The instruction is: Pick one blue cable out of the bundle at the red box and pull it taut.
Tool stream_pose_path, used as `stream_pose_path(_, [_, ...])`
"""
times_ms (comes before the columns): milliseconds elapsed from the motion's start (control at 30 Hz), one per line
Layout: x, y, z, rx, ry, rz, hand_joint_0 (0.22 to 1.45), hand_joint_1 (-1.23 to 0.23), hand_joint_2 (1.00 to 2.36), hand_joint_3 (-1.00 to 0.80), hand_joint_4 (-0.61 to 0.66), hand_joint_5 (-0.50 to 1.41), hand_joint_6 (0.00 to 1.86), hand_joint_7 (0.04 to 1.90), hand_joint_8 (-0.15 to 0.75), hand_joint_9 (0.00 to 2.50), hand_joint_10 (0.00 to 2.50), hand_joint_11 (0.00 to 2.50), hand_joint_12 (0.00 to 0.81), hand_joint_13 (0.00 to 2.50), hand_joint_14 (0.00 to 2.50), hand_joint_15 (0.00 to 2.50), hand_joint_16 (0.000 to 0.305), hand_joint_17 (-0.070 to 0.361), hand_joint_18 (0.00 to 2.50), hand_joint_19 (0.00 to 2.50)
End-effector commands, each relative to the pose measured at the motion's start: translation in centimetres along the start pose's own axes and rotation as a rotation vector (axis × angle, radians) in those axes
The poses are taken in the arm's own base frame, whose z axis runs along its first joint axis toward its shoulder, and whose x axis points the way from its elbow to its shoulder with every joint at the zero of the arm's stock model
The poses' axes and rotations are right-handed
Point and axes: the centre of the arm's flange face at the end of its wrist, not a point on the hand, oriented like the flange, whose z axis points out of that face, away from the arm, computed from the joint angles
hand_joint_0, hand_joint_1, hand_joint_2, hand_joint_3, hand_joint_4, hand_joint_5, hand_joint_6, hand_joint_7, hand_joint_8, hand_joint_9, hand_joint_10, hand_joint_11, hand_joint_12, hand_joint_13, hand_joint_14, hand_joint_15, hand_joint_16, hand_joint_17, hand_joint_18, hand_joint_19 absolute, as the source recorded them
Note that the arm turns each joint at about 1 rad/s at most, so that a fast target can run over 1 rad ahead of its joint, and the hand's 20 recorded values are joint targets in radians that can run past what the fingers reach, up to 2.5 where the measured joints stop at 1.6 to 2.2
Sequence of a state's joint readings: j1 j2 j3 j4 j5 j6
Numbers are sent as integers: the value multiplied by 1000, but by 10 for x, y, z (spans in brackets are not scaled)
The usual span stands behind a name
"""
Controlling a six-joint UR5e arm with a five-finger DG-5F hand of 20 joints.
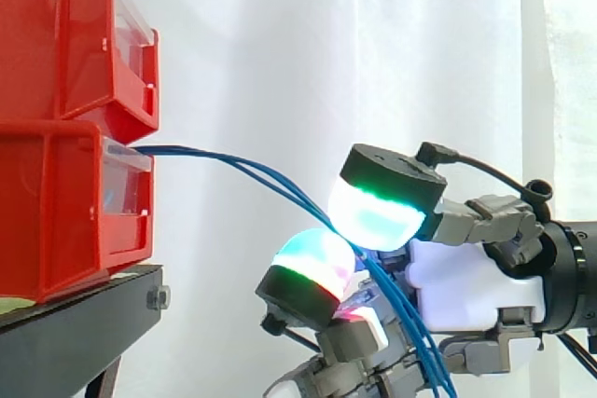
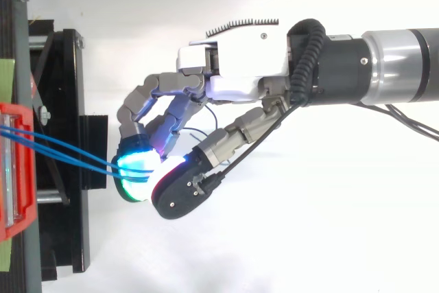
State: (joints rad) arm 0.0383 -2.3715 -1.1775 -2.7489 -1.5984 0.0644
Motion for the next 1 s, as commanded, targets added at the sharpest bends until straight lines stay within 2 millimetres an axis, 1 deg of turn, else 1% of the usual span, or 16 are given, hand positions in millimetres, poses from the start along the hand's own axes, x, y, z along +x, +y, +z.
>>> stream_pose_path(0, [0, 0, 0, 1, 0, 0, 778, -910, 1009, -367, 5, -185, 942, 1118, 343, 881, 12, 1060, 375, 594, 11, 294, 52, 116, 606, 351])
stream_pose_path(167, [0, 0, 0, -1, 0, 2, 815, -919, 1002, -463, -17, -187, 945, 1080, 339, 875, 12, 1054, 369, 593, 11, 291, 51, 115, 601, 347])
stream_pose_path(200, [0, 0, 0, -1, 0, 2, 821, -920, 1001, -490, -2, -187, 945, 1086, 336, 872, 13, 1050, 368, 590, 12, 290, 51, 115, 599, 345])
stream_pose_path(367, [0, 0, 0, -1, 0, 2, 833, -930, 1000, -500, 22, -186, 944, 1038, 324, 866, 13, 1053, 365, 594, 11, 294, 51, 114, 603, 335])
stream_pose_path(433, [1, 0, 0, -1, 2, 2, 815, -936, 1000, -500, 47, -186, 943, 1019, 320, 866, 13, 1060, 363, 599, 11, 290, 50, 114, 616, 314])
stream_pose_path(467, [0, 0, 0, -1, 0, 2, 794, -938, 1000, -500, 70, -185, 943, 991, 323, 866, 13, 1059, 364, 601, 11, 290, 50, 113, 625, 313])
stream_pose_path(500, [0, 0, 0, -1, 0, 2, 745, -952, 1000, -500, 82, -184, 946, 953, 321, 872, 13, 1062, 364, 603, 13, 295, 51, 114, 627, 320])
stream_pose_path(533, [0, 0, 0, -1, 0, 2, 742, -949, 1000, -500, 85, -184, 946, 942, 325, 877, 13, 1067, 365, 604, 11, 293, 50, 114, 626, 327])
stream_pose_path(667, [1, 0, 0, -1, 2, 2, 623, -917, 1000, -500, 116, -184, 930, 960, 331, 902, 12, 1098, 371, 605, 13, 313, 51, 114, 618, 362])
stream_pose_path(700, [0, 0, 0, -1, 0, 2, 590, -886, 1000, -500, 123, -184, 927, 956, 340, 918, 12, 1098, 375, 608, 12, 313, 52, 117, 616, 377])
stream_pose_path(800, [1, 0, 0, -1, 2, 2, 560, -853, 1000, -500, 129, -185, 923, 937, 341, 947, 11, 1150, 379, 616, 12, 325, 53, 120, 618, 378])
stream_pose_path(967, [1, 0, 0, -1, 2, 0, 566, -840, 1000, -500, 135, -187, 919, 928, 341, 969, 9, 1189, 379, 621, 12, 326, 53, 120, 614, 377])
